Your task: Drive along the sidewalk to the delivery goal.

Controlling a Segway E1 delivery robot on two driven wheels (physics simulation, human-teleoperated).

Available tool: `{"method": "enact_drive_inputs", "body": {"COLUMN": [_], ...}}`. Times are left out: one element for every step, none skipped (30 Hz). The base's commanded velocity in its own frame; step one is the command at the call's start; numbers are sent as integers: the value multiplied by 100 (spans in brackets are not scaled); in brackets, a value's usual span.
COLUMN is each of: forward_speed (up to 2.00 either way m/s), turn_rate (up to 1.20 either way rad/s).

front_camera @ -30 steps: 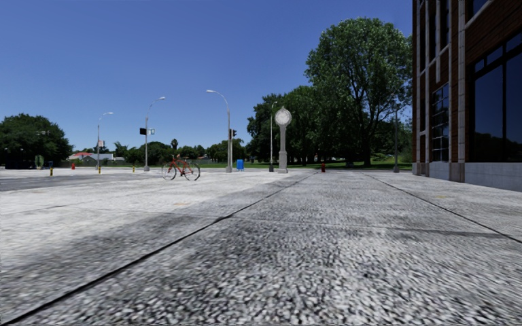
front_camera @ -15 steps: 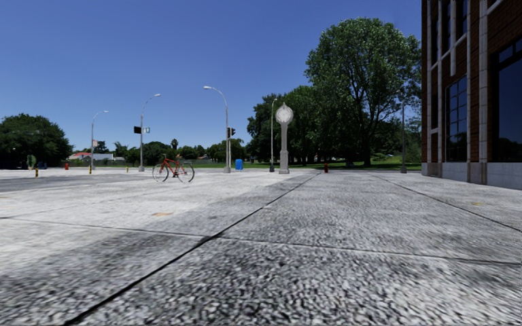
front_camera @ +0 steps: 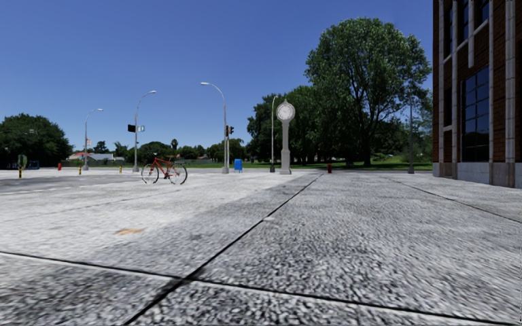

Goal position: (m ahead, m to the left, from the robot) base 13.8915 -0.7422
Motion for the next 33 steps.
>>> {"method": "enact_drive_inputs", "body": {"forward_speed": [200, 200, 200, 200, 200, 200, 200, 200, 200, 200, 200, 200, 200, 200, 200, 200, 200, 200, 200, 200, 200, 200, 200, 200, 200, 200, 200, 200, 200, 200, 200, 200, 200], "turn_rate": [0, 0, 0, 0, 0, 0, 0, 0, 0, 0, 0, 0, 0, 0, 0, 0, 0, 0, 0, 0, 0, 0, 0, 0, 0, 0, 0, 0, 0, 0, 0, 0, 0]}}
